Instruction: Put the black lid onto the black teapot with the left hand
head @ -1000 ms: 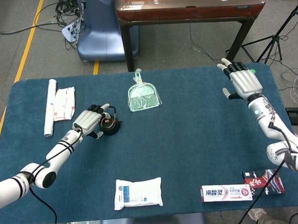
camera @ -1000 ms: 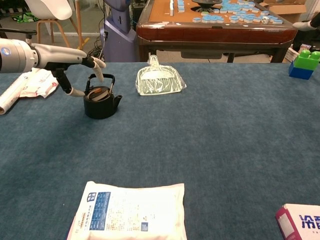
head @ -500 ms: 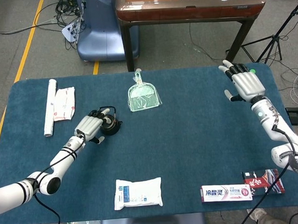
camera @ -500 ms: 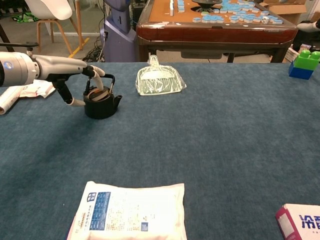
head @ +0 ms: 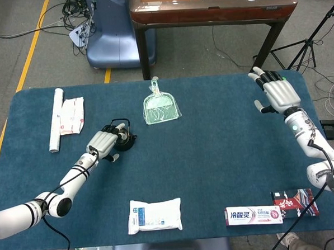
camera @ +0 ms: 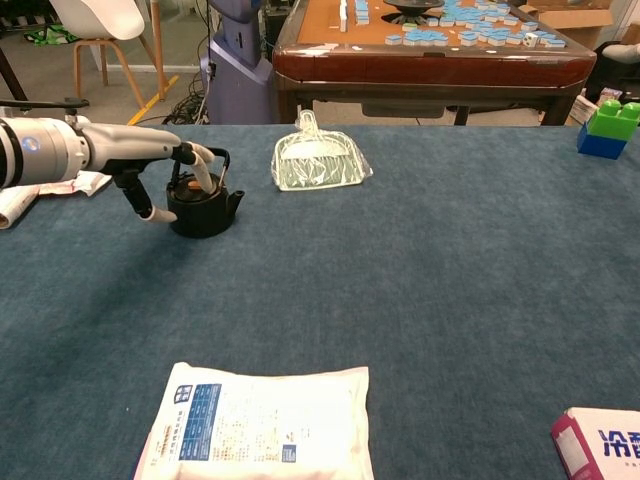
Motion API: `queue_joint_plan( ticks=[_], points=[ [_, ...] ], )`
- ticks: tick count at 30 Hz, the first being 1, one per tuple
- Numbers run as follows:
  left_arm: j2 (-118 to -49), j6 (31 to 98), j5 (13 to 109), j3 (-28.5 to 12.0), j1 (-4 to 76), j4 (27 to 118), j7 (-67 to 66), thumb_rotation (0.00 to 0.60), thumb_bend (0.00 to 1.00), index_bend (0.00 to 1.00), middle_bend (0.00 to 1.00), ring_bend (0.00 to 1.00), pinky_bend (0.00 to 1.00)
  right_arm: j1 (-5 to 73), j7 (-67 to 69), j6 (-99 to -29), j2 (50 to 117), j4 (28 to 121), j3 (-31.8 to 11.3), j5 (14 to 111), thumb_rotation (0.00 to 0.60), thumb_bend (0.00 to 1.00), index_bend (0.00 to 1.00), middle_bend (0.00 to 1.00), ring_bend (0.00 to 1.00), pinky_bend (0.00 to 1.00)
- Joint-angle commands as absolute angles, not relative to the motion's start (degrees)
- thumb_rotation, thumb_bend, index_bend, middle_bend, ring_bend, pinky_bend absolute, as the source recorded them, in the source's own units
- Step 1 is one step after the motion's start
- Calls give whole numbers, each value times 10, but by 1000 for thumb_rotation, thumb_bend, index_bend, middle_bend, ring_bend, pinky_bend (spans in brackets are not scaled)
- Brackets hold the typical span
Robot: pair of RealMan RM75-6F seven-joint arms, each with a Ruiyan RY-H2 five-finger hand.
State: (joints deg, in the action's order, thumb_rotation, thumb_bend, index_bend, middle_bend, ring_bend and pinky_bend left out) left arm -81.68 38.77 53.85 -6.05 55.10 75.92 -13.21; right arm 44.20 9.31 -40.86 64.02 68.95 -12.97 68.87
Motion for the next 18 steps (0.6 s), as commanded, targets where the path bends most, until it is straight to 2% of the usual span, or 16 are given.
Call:
queue_joint_plan(
  ticks=[1,9,18],
  points=[
    [-820,389,539,-61,549,756,-129,600,313,243,0,0,0,442,94,-406,641,688,-129,689,600,447,0,0,0,0],
    [-795,418,550,-66,543,793,-146,600,313,243,0,0,0,439,99,-415,639,691,-131,694,600,447,0,0,0,0],
    [-691,501,546,-68,520,960,-209,600,313,243,0,0,0,421,106,-443,617,726,-130,706,600,447,0,0,0,0]
  ],
)
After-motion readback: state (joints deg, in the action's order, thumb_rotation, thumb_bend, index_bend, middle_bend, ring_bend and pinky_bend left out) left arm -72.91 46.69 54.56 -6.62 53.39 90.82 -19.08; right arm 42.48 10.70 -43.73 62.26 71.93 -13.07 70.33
